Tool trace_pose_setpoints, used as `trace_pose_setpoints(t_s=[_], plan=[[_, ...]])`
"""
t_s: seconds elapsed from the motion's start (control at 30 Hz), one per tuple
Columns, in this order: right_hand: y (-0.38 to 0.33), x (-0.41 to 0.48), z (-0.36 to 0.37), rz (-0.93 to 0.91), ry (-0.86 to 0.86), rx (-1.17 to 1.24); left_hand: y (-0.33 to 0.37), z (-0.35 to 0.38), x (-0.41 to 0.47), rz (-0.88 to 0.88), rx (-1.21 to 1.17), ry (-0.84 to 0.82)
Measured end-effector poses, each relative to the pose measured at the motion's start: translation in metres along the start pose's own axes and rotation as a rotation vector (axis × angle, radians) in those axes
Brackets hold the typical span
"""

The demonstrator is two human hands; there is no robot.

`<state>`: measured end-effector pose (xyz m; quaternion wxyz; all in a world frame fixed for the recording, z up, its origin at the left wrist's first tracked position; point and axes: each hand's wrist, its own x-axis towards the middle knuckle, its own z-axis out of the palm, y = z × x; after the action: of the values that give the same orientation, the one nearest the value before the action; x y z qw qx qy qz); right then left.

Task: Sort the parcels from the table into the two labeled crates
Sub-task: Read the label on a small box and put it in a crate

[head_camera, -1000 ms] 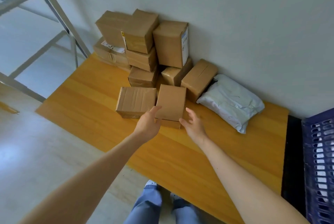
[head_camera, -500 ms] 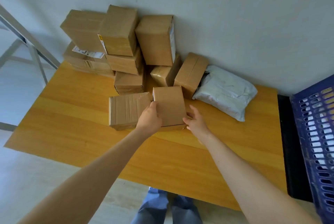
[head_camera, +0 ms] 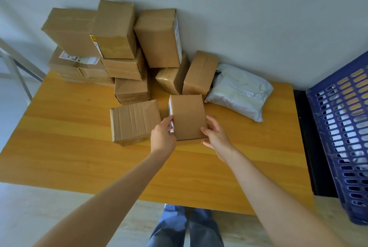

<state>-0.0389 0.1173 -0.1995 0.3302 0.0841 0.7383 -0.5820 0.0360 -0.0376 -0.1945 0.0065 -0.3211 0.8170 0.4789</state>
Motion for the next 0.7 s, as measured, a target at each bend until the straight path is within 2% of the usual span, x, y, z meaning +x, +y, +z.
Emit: trace_pose_setpoints(t_s=[0.4, 0.47, 0.6, 0.7], plan=[[0.013, -0.022, -0.017, 0.062, 0.055, 0.150, -0.005, 0.014, -0.029, -0.016, -0.224, -0.103], [0.016, -0.023, -0.024, 0.072, 0.039, 0.166, -0.005, 0.013, -0.030, -0.086, -0.217, -0.125], [0.021, -0.029, -0.034, 0.096, -0.007, 0.179, -0.002, 0.017, -0.035, -0.348, -0.278, -0.291], [0.028, -0.037, -0.038, 0.122, -0.042, 0.144, 0.000, 0.026, -0.044, -0.399, -0.390, -0.364]])
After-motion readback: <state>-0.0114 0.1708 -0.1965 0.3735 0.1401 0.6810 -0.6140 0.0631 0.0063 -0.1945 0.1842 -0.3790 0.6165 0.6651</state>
